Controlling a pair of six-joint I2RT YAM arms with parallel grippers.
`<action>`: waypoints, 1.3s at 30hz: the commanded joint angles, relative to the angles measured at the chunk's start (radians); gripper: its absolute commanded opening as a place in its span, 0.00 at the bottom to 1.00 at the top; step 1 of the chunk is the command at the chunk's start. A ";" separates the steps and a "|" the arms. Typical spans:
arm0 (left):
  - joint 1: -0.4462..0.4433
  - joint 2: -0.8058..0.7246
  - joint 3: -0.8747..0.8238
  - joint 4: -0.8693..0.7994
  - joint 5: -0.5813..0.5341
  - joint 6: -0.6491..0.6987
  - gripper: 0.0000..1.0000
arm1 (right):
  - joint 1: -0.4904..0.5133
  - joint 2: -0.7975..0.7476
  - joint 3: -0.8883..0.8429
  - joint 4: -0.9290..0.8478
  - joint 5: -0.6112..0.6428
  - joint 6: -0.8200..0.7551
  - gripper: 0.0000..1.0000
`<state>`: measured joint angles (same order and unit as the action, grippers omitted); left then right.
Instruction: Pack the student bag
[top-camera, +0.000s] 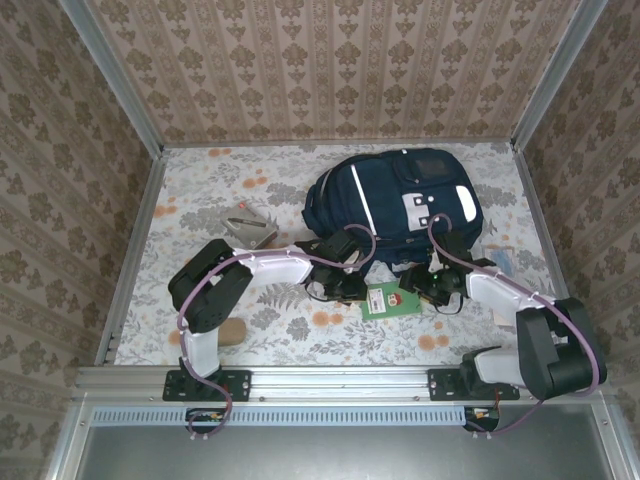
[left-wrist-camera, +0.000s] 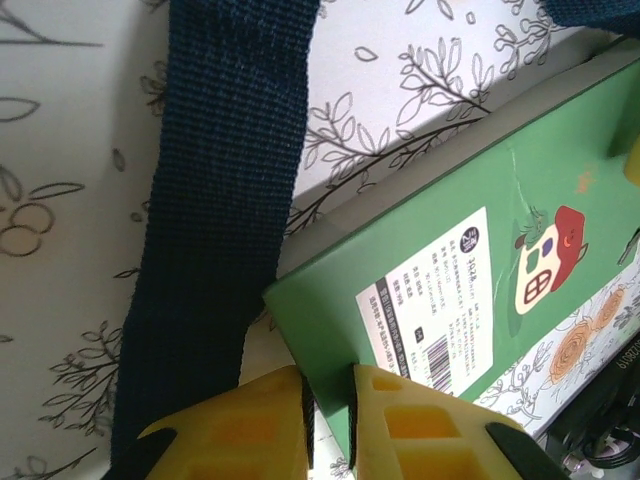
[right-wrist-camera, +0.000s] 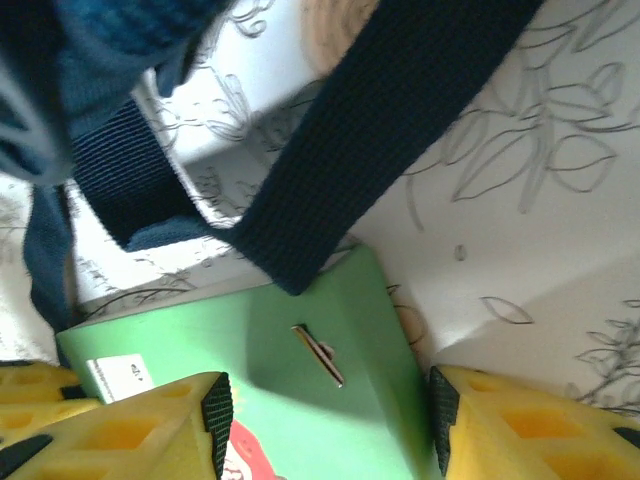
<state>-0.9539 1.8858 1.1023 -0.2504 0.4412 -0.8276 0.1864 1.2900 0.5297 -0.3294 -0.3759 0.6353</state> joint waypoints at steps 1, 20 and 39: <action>-0.007 0.036 -0.004 -0.012 0.002 0.016 0.16 | 0.039 -0.052 -0.031 0.138 -0.312 0.056 0.56; 0.017 0.031 -0.042 0.056 0.042 0.004 0.14 | 0.035 -0.062 -0.067 0.247 -0.454 0.102 0.41; 0.046 0.027 -0.048 0.063 0.071 0.042 0.14 | 0.044 -0.135 -0.063 0.270 -0.521 0.106 0.32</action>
<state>-0.8753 1.8542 1.0603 -0.3103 0.5014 -0.8207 0.1749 1.1423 0.4583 0.0154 -0.6868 0.7639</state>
